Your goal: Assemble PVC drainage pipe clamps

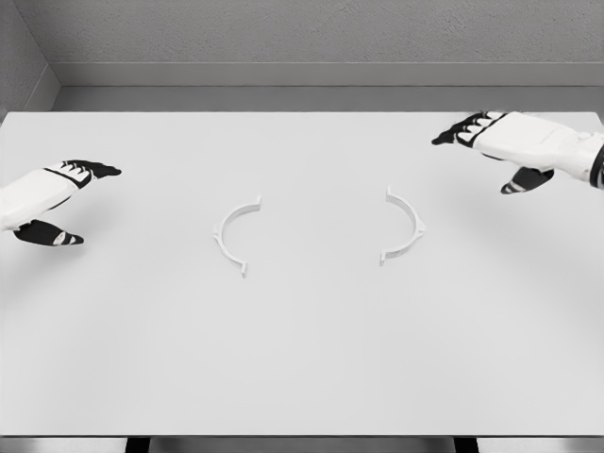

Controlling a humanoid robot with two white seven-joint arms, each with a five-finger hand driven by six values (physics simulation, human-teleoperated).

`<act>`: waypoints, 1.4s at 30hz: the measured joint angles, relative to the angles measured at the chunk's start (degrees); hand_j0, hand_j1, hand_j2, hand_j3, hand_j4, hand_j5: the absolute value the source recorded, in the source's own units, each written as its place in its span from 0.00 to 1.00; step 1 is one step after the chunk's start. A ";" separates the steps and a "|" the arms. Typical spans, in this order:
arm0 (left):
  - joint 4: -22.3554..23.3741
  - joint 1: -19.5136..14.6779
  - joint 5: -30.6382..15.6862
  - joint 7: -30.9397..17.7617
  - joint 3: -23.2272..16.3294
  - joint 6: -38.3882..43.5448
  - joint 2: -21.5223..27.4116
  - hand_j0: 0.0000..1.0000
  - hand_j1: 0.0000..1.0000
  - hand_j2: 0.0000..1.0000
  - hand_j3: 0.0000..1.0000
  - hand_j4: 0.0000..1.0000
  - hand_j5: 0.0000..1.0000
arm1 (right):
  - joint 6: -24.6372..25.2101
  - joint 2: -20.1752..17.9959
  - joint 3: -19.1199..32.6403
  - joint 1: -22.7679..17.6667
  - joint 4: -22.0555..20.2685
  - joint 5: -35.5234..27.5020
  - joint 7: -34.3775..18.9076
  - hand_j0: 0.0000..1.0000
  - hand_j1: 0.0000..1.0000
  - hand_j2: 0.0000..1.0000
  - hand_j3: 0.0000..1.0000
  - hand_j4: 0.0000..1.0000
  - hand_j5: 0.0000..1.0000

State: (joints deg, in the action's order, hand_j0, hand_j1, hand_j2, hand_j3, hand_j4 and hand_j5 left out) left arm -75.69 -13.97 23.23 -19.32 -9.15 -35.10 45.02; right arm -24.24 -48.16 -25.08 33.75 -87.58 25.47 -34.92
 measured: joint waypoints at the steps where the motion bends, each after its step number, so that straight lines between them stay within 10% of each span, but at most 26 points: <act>1: 0.02 0.00 0.01 -0.01 0.00 0.00 -0.03 1.00 1.00 1.00 1.00 1.00 1.00 | 0.06 -0.21 -0.20 0.00 -0.14 -0.02 -0.03 1.00 1.00 1.00 1.00 1.00 1.00; 16: -8.83 -2.29 9.88 -0.14 -0.81 0.01 -9.50 1.00 1.00 1.00 1.00 1.00 1.00 | 1.71 -1.18 -1.12 -4.66 -2.52 -1.79 3.28 1.00 1.00 1.00 1.00 1.00 1.00; 21: -10.71 -3.60 13.01 -2.02 -1.22 0.01 -13.31 1.00 1.00 1.00 1.00 1.00 1.00 | 2.78 -1.24 -1.28 -7.03 -4.80 -1.44 12.74 1.00 1.00 1.00 1.00 1.00 1.00; 42: -5.70 -6.59 17.90 -5.20 -3.62 10.05 -24.24 1.00 1.00 1.00 1.00 1.00 1.00 | 2.41 0.98 -2.29 -11.78 -7.23 0.27 16.84 1.00 1.00 1.00 1.00 1.00 1.00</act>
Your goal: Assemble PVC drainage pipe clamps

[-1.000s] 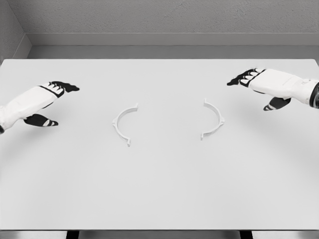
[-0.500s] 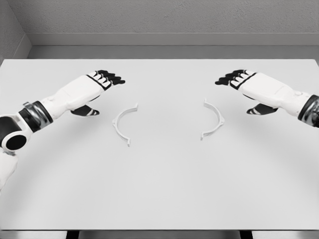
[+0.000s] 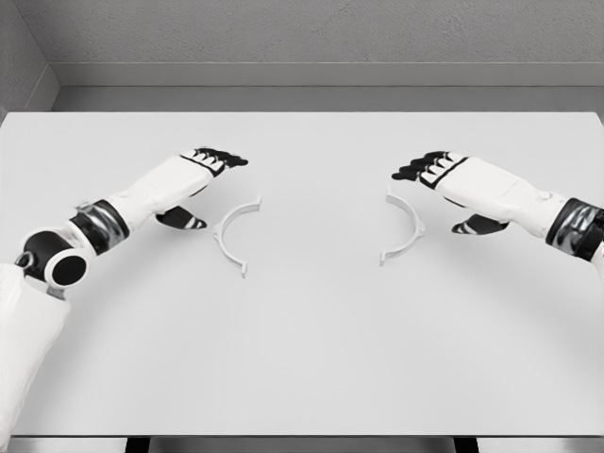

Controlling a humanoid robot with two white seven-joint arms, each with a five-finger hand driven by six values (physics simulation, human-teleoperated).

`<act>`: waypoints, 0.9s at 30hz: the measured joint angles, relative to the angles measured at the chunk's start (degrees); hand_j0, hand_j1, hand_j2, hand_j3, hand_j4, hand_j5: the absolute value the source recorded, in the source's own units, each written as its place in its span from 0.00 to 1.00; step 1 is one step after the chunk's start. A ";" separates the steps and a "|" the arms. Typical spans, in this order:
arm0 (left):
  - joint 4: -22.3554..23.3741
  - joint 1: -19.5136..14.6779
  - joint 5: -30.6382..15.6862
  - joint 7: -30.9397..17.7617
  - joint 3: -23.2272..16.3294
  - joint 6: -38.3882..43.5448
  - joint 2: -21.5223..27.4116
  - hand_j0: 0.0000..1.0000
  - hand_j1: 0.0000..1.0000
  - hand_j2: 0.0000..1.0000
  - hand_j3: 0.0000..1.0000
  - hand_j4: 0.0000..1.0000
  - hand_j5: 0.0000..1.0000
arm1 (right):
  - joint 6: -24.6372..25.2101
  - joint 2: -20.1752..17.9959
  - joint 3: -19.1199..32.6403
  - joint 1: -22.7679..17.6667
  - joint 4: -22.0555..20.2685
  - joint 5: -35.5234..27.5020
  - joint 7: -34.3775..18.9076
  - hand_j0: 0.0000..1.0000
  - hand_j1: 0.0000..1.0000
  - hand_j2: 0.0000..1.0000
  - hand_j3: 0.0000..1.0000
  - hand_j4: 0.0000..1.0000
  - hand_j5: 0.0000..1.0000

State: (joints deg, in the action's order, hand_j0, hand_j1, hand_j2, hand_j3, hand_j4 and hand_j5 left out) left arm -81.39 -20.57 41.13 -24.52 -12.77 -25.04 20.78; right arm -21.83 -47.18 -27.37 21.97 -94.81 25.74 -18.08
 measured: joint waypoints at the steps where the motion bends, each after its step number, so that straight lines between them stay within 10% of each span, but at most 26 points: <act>1: 0.01 0.09 -0.16 -0.45 0.02 0.63 -0.26 1.00 1.00 1.00 1.00 1.00 1.00 | 0.04 0.41 -0.07 0.09 0.11 0.27 -0.01 1.00 1.00 1.00 1.00 1.00 1.00; 27: 1.80 -0.09 -0.58 -1.62 -0.17 5.11 -2.98 1.00 1.00 1.00 1.00 1.00 1.00 | 0.15 9.36 -2.41 4.31 11.61 6.70 0.13 1.00 1.00 1.00 1.00 1.00 1.00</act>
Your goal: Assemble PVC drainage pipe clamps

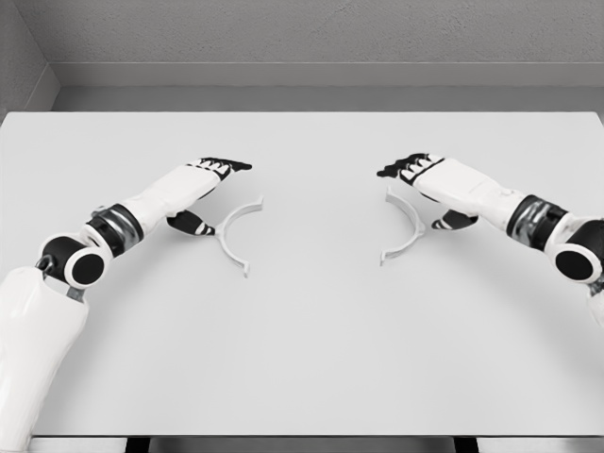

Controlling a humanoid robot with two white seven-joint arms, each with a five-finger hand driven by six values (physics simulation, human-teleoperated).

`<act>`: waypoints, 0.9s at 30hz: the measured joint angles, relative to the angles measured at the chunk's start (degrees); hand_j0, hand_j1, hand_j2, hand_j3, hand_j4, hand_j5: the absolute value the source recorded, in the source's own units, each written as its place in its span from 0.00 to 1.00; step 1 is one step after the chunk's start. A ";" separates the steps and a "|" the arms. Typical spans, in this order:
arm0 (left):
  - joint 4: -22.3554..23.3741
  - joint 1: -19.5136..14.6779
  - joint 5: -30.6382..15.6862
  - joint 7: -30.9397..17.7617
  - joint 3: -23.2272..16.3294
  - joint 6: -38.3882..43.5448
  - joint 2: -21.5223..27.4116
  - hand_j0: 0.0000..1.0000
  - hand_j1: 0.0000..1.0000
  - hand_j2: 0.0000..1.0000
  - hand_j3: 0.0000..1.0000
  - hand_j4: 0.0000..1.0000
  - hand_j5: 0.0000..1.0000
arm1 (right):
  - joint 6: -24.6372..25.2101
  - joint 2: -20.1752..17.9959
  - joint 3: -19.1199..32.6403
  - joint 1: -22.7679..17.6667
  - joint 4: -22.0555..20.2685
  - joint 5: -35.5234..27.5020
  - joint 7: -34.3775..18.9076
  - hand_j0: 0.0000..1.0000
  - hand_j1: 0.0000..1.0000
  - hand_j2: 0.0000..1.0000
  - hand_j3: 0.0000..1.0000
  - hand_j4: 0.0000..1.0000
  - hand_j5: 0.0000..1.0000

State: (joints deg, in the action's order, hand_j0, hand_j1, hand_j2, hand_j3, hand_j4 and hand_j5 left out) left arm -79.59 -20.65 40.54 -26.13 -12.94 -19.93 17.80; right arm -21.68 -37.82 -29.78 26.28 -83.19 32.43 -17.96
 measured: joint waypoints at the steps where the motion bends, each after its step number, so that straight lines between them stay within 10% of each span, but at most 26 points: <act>1: -0.01 -0.09 0.01 0.00 0.00 0.01 -0.02 1.00 1.00 1.00 1.00 1.00 1.00 | 0.00 0.23 -0.19 0.00 0.37 0.08 0.00 1.00 1.00 1.00 1.00 1.00 1.00; 27: -2.03 0.79 0.09 -0.94 -0.98 0.09 -1.40 1.00 1.00 1.00 1.00 1.00 1.00 | 0.01 2.91 -0.95 0.97 4.06 1.35 0.00 1.00 1.00 1.00 1.00 1.00 1.00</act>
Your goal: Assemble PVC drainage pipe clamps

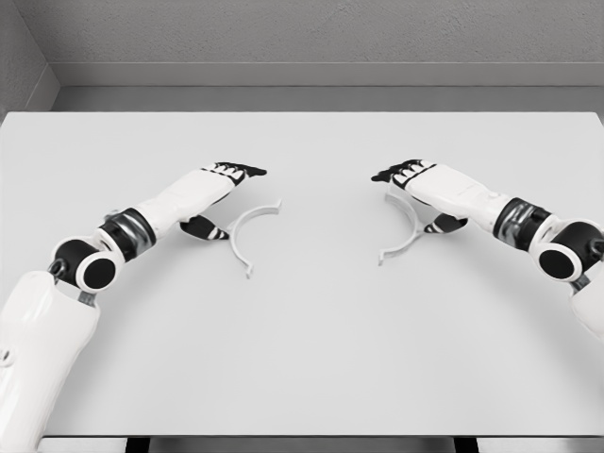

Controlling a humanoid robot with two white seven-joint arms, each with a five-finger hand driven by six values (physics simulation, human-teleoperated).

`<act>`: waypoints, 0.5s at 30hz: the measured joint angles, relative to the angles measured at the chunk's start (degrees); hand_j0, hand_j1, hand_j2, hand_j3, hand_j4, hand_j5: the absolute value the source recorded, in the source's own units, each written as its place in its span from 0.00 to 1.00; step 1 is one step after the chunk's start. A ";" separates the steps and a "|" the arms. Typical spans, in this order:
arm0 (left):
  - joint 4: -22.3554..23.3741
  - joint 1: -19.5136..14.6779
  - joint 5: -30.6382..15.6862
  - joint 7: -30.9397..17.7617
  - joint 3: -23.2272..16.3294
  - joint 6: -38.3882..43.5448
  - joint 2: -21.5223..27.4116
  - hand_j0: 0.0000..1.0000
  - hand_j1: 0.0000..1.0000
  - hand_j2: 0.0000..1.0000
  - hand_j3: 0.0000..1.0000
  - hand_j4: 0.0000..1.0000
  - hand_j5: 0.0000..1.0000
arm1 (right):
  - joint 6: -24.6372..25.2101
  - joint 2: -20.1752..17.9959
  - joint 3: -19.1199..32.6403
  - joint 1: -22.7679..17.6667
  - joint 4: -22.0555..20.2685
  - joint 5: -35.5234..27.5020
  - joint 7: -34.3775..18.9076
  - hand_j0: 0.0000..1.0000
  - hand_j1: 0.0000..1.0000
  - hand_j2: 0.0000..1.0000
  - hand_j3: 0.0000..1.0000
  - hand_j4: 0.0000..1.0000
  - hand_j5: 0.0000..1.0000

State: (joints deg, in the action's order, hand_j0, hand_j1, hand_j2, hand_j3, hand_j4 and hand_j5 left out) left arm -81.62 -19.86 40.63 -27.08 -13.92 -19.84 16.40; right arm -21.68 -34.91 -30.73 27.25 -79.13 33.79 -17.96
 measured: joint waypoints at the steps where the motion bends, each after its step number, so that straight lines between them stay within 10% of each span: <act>1: -0.12 0.09 0.00 0.00 -0.07 0.00 0.00 1.00 1.00 1.00 1.00 1.00 1.00 | 0.00 0.04 -0.02 0.00 0.01 0.01 -0.01 1.00 1.00 1.00 1.00 1.00 1.00; 15: -2.88 1.58 -0.04 -0.02 -0.54 0.00 -0.06 1.00 1.00 1.00 1.00 1.00 1.00 | 0.00 0.65 -0.06 0.00 -0.26 0.04 -0.11 1.00 1.00 1.00 1.00 1.00 1.00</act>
State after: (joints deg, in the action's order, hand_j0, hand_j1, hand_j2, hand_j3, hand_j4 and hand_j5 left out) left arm -84.50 -18.28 40.59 -27.10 -14.46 -19.84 16.34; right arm -21.68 -34.26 -30.79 27.25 -79.39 33.83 -18.06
